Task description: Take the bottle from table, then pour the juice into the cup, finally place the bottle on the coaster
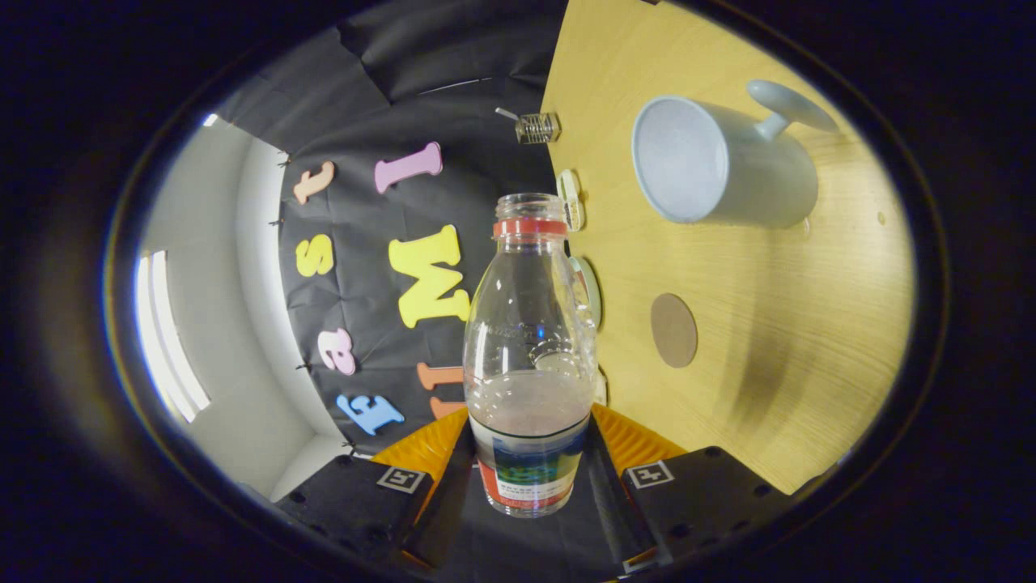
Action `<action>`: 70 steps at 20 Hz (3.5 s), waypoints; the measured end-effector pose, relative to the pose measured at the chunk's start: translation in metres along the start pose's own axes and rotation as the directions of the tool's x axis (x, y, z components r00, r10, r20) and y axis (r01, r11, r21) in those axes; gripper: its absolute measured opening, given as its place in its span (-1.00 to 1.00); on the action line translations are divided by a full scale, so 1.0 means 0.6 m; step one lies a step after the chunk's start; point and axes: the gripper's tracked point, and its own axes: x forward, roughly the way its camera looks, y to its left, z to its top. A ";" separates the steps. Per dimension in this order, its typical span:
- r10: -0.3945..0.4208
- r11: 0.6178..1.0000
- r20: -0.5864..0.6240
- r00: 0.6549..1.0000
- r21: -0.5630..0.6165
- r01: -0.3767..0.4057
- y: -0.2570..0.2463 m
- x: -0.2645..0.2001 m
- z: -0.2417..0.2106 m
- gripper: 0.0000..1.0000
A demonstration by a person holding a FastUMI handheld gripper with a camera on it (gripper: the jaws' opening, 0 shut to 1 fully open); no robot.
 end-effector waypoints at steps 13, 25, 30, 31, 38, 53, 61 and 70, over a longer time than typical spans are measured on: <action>0.008 0.996 0.031 0.999 0.087 -0.011 0.012 0.008 0.016 0.51; 0.023 0.991 0.024 0.999 0.128 -0.026 0.024 0.012 0.011 0.51; 0.038 0.987 0.017 0.999 0.153 -0.041 0.055 0.029 0.013 0.51; 0.040 0.987 0.016 0.999 0.156 -0.042 0.059 0.031 0.013 0.51; 0.049 0.981 0.009 0.999 0.188 -0.050 0.067 0.026 0.015 0.51; 0.051 0.967 -0.001 0.999 0.251 -0.050 0.082 0.028 0.027 0.51; 0.051 0.956 -0.004 0.999 0.290 -0.048 0.088 0.028 0.032 0.51; 0.055 0.941 -0.009 0.998 0.336 -0.049 0.101 0.024 0.035 0.51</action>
